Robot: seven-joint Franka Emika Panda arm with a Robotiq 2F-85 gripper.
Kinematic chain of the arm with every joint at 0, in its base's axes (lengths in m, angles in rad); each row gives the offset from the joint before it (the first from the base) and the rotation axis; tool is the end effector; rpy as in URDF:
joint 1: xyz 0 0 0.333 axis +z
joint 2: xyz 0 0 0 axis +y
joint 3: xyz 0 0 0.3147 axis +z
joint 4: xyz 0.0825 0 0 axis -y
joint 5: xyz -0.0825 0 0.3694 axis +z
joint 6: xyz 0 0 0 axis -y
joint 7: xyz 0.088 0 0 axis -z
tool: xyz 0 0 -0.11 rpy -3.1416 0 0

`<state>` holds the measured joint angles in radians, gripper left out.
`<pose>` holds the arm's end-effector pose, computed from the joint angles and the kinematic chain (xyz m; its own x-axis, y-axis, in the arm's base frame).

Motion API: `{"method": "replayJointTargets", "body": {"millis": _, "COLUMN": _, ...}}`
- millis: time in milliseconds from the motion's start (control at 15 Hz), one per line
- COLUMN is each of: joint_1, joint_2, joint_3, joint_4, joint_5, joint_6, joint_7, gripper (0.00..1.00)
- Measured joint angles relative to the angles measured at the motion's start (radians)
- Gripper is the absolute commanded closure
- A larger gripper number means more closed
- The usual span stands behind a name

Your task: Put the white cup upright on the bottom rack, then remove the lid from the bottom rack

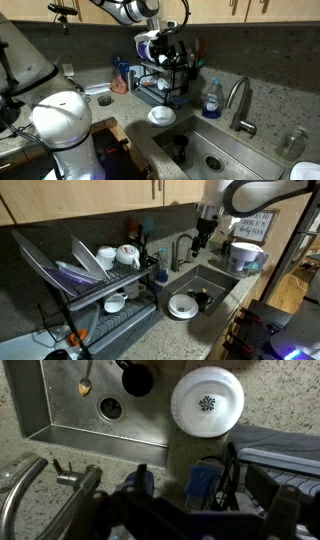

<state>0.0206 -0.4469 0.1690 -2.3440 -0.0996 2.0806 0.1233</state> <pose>0.4147 0.0809 0.5179 0.9757 0.1093 0.1899 0.0825 -0.9862 0.1438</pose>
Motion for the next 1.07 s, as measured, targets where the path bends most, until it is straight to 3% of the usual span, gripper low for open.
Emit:
{"method": "replayJointTargets", "body": {"millis": 533, "joint_1": 0.036, "joint_2": 0.000, "joint_3": 0.012, "joint_4": -0.024, "joint_5": 0.000, "joint_6": 0.000, "joint_7": 0.019, "gripper": 0.00}}
{"method": "replayJointTargets", "body": {"millis": 1067, "joint_1": 0.131, "joint_2": 0.001, "joint_3": 0.123, "joint_4": -0.143, "joint_5": 0.000, "joint_6": 0.070, "joint_7": 0.138, "gripper": 0.00}}
